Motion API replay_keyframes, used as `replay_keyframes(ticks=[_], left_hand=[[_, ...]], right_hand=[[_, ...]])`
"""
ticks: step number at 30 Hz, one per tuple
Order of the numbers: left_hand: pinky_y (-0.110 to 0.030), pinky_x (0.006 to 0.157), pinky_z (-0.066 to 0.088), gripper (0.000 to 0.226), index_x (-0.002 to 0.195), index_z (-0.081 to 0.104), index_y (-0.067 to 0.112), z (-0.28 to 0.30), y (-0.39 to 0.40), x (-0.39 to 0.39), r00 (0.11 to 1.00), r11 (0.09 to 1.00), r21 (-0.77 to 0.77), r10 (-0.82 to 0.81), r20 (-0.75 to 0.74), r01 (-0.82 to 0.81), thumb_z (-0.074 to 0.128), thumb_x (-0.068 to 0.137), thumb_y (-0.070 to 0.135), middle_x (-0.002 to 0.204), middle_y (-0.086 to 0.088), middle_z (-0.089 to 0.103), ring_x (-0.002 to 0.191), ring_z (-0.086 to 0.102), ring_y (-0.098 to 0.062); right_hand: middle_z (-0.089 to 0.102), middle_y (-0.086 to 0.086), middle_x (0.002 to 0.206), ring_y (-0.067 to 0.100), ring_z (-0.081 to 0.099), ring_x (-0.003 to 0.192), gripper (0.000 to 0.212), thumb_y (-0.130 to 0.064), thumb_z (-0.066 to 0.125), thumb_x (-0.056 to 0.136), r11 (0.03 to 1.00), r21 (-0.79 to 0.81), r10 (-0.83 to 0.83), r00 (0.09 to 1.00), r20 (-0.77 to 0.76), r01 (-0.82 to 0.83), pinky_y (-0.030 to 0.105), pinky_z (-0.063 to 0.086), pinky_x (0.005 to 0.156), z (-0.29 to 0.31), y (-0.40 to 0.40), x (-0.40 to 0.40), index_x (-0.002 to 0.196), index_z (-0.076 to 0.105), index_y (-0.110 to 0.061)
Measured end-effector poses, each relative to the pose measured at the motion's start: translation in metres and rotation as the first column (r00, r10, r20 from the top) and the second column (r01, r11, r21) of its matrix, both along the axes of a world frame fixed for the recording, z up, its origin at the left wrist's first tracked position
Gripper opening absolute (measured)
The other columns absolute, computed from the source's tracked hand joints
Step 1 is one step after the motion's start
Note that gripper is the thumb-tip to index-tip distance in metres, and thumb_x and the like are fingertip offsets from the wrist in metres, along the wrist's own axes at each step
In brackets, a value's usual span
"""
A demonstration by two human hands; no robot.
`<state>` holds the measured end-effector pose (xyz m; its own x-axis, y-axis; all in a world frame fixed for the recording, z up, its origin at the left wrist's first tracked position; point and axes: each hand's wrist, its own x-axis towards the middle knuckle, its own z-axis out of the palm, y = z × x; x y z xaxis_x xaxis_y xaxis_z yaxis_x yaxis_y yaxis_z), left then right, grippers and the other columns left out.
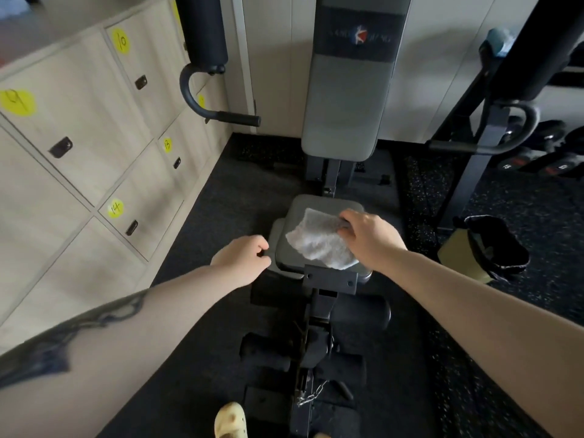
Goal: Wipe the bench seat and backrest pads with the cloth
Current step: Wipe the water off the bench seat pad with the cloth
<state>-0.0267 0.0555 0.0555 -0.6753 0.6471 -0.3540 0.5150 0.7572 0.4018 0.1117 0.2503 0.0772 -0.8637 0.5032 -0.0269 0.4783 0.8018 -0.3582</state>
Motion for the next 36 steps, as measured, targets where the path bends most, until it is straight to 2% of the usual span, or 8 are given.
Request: replay_keyframes(ticks=[6,10,13,16,21,25,30,36], left_hand=[[-0.040,0.108,0.038,0.088,0.146,0.029,0.027,0.022,0.006,-0.008,0.982,0.929,0.338,-0.181,0.055,0.152,0.078,0.073,0.035,0.150,0.006,0.028,0.133,0.036,-0.013],[-0.045,0.087,0.053,0.027,0.103,0.063,0.025,0.010,-0.003,-0.030,0.949,0.921,0.276,-0.306,0.077,0.275,0.073,0.079,0.032,0.105,0.004,0.064,0.095,0.062,-0.015],[-0.046,0.074,0.055,0.012,0.084,0.059,0.022,0.000,-0.019,-0.060,0.949,0.928,0.251,-0.303,0.084,0.274,0.069,0.085,0.029,0.081,0.004,0.064,0.078,0.063,-0.019],[-0.049,0.075,0.055,0.007,0.082,0.062,0.030,-0.003,-0.039,-0.099,0.931,0.906,0.293,-0.350,0.108,0.306,0.066,0.085,0.025,0.081,0.005,0.066,0.080,0.064,-0.018],[-0.044,0.085,0.053,0.023,0.102,0.058,0.040,-0.010,-0.073,-0.177,0.875,0.875,0.197,-0.469,0.121,0.442,0.069,0.083,0.036,0.104,0.011,0.066,0.095,0.062,-0.013],[-0.032,0.090,0.048,0.054,0.137,0.039,0.035,-0.022,-0.104,-0.236,0.881,0.883,-0.025,-0.466,0.078,0.469,0.063,0.089,0.028,0.136,0.009,0.050,0.118,0.053,-0.014],[-0.035,0.094,0.049,0.037,0.129,0.049,0.033,-0.037,-0.105,-0.271,0.881,0.875,-0.101,-0.469,0.058,0.473,0.056,0.093,0.029,0.134,0.007,0.053,0.117,0.054,-0.015],[-0.038,0.096,0.047,0.035,0.126,0.052,0.034,-0.055,-0.077,-0.264,0.828,0.822,-0.102,-0.552,0.104,0.561,0.054,0.091,0.031,0.131,0.010,0.053,0.116,0.053,-0.014]], right_hand=[[0.064,-0.001,0.104,0.019,0.059,0.084,0.023,-0.028,0.049,0.098,0.993,-0.106,0.062,0.996,0.062,-0.055,0.030,0.046,0.067,0.004,-0.036,-0.009,0.118,0.058,-0.023],[0.063,-0.004,0.092,0.017,0.060,0.077,0.017,-0.032,0.051,0.096,0.981,-0.190,0.053,0.997,0.050,-0.042,0.034,0.050,0.065,-0.004,-0.065,-0.026,0.108,0.060,-0.023],[0.063,-0.009,0.094,0.011,0.060,0.081,0.023,-0.039,0.065,0.087,0.934,-0.357,0.009,0.999,0.033,0.003,0.031,0.053,0.070,-0.019,-0.084,-0.045,0.105,0.058,-0.026],[0.065,-0.013,0.095,0.008,0.062,0.087,0.048,-0.031,0.085,0.066,0.833,-0.536,-0.134,0.990,0.047,0.139,0.026,0.052,0.077,-0.040,-0.114,-0.064,0.107,0.060,-0.028],[0.073,-0.006,0.077,0.010,0.069,0.078,0.020,-0.012,0.083,0.068,0.518,-0.776,-0.664,0.741,-0.101,0.360,0.014,0.049,0.059,-0.069,-0.171,-0.106,0.082,0.072,-0.020],[0.067,-0.007,0.083,0.012,0.063,0.080,0.022,-0.023,0.072,0.076,0.559,-0.548,-0.722,0.690,0.047,0.622,0.022,0.046,0.062,-0.076,-0.196,-0.120,0.098,0.067,-0.020],[0.065,-0.008,0.084,0.017,0.063,0.083,0.015,-0.029,0.063,0.082,0.632,-0.371,-0.696,0.709,0.115,0.681,0.034,0.053,0.076,-0.077,-0.206,-0.115,0.097,0.061,-0.024],[0.058,-0.011,0.077,0.016,0.058,0.078,0.007,-0.029,0.060,0.087,0.611,-0.341,-0.736,0.671,0.088,0.715,0.030,0.044,0.068,-0.091,-0.203,-0.120,0.090,0.056,-0.024]])
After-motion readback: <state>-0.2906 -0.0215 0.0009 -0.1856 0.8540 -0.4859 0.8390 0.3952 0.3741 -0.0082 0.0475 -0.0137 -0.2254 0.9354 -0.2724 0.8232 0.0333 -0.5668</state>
